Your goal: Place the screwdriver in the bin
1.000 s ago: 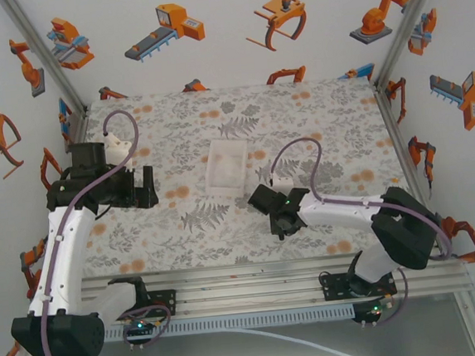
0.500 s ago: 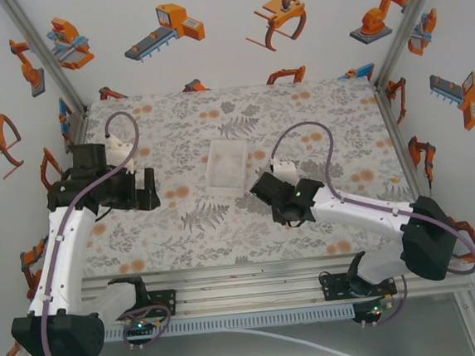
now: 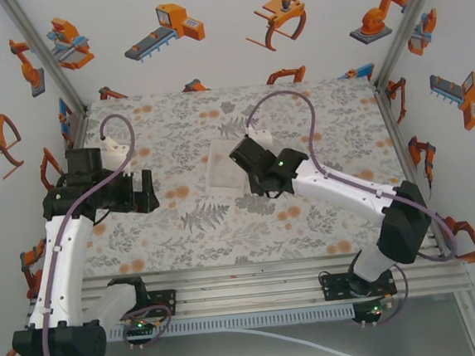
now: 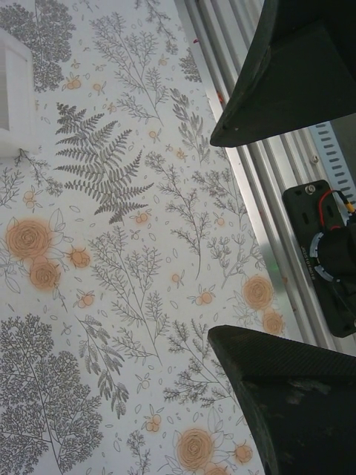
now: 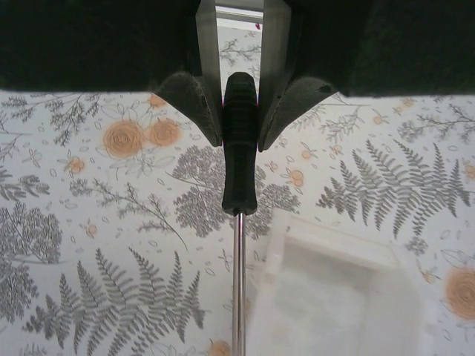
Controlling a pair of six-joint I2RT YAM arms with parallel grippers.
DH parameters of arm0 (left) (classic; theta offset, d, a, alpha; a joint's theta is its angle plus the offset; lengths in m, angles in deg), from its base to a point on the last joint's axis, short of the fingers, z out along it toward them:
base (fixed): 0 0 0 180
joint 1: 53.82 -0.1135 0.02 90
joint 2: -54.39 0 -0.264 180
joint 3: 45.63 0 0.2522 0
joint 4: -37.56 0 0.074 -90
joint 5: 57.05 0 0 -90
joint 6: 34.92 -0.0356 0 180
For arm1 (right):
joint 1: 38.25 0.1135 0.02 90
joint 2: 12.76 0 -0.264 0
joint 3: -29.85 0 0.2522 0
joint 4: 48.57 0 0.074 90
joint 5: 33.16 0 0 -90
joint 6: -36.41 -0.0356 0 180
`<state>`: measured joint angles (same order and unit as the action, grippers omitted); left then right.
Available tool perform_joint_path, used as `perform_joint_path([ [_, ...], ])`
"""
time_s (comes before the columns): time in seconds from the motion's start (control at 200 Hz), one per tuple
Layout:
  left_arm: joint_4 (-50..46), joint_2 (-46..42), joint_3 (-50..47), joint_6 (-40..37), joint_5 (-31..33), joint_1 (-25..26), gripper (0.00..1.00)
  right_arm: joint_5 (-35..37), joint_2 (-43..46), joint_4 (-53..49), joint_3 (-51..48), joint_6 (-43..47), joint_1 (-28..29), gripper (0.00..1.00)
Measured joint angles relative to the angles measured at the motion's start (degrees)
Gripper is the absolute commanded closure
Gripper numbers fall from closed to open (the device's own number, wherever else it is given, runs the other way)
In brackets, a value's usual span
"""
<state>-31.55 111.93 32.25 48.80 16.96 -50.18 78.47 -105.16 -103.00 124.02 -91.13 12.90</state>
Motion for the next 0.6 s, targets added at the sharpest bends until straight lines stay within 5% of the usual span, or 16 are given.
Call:
perform_joint_path([
  [0.601, -2.21, -0.37, 3.06, 0.02, -6.82, -0.74, 0.03, -8.61, -20.92, -0.68, 20.48, 5.29, -2.84, 0.76],
])
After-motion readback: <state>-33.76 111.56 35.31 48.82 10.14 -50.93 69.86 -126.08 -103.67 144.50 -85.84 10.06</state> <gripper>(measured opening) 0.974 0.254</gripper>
